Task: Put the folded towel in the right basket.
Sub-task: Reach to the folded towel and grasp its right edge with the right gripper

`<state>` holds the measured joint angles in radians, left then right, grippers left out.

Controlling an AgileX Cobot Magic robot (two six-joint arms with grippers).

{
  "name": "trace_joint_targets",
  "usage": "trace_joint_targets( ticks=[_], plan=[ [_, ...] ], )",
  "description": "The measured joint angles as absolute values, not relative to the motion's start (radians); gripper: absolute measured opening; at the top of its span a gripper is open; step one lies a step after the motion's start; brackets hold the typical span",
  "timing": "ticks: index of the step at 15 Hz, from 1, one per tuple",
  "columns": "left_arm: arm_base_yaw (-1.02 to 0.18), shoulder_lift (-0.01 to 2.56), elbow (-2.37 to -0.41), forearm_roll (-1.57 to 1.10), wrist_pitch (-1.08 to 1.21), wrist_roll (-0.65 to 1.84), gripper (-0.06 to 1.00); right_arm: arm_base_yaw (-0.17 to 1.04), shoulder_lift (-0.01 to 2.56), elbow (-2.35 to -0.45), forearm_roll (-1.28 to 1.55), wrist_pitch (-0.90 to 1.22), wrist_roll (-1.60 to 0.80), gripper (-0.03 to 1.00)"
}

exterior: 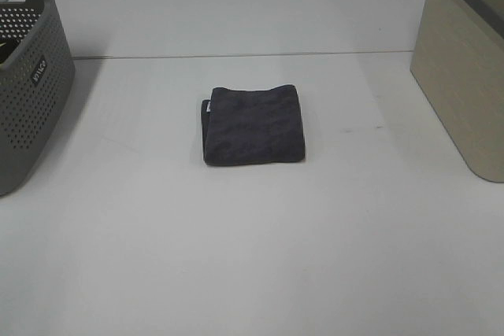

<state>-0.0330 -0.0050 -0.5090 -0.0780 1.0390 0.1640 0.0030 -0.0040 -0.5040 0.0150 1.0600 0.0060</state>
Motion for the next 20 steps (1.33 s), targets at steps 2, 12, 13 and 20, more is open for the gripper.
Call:
trace_joint_targets(
  ticks=[2,12,13,20],
  plan=[
    [-0.033,-0.005,-0.509,-0.078,1.039,0.164,0.99,0.003,-0.004,-0.504,0.015,1.06,0.006,0.76],
    [-0.033,-0.005,-0.509,-0.078,1.039,0.164,0.99,0.003,-0.004,-0.504,0.015,1.06,0.006,0.76],
    [-0.033,-0.005,-0.509,-0.078,1.039,0.164,0.99,0.003,-0.004,-0.504,0.015,1.06,0.006,0.76],
    [-0.033,-0.005,-0.509,-0.078,1.039,0.164,0.99,0.003,-0.004,-0.504,0.015,1.06,0.006,0.76]
  ],
)
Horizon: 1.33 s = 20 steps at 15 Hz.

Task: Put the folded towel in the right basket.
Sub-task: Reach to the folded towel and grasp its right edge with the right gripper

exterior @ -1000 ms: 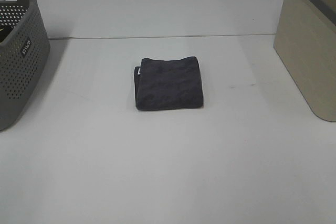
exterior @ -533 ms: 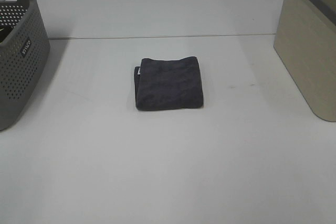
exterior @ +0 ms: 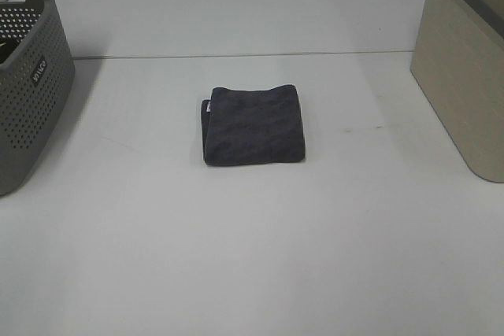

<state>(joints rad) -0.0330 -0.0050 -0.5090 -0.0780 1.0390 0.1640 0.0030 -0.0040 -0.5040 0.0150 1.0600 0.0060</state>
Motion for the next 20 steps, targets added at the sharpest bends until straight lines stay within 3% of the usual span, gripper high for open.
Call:
trace_joint_targets(
  ticks=[20],
  plan=[
    [-0.033,-0.005,-0.509,-0.078,1.039,0.164,0.99,0.003,-0.004,-0.504,0.015,1.06,0.006,0.76]
  ],
)
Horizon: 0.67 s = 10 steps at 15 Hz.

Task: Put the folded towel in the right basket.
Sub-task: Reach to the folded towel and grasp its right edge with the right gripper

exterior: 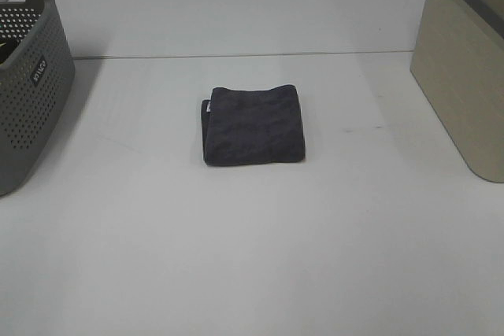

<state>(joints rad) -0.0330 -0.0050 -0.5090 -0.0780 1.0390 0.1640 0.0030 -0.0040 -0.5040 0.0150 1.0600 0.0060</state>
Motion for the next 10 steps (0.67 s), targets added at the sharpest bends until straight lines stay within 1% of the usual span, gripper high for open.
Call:
trace_joint_targets(
  ticks=[10],
  plan=[
    [-0.033,-0.005,-0.509,-0.078,1.039,0.164,0.99,0.003,-0.004,-0.504,0.015,1.06,0.006,0.76]
  ],
)
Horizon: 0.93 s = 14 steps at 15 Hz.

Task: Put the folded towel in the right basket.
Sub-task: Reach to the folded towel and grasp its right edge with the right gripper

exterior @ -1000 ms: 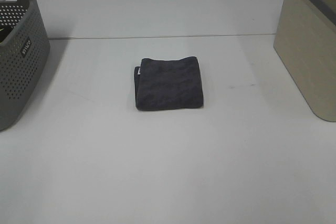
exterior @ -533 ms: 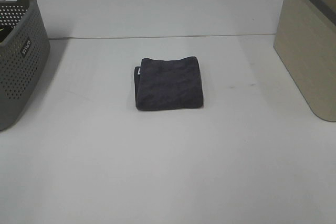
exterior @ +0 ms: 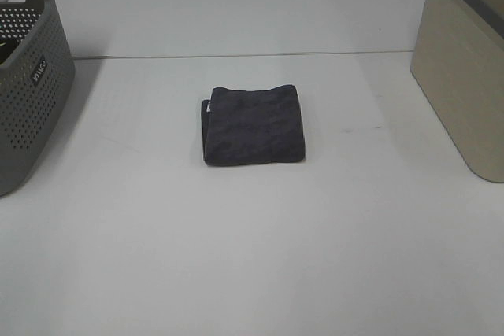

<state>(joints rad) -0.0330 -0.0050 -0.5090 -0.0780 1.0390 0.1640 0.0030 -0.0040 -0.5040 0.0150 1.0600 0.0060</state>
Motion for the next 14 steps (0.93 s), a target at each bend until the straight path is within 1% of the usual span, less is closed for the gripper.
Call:
trace_joint_targets(
  ticks=[7,11,14],
  plan=[
    [-0.033,-0.005,-0.509,-0.078,1.039,0.164,0.99,0.003,0.023,-0.511,0.015,1.053,0.006,0.76],
    [-0.033,-0.005,-0.509,-0.078,1.039,0.164,0.99,0.003,0.292,-0.587,0.015,0.851,0.006,0.76],
    [-0.033,-0.005,-0.509,-0.078,1.039,0.164,0.99,0.003,0.574,-0.706,0.025,0.791,0.006,0.76]
  ],
)
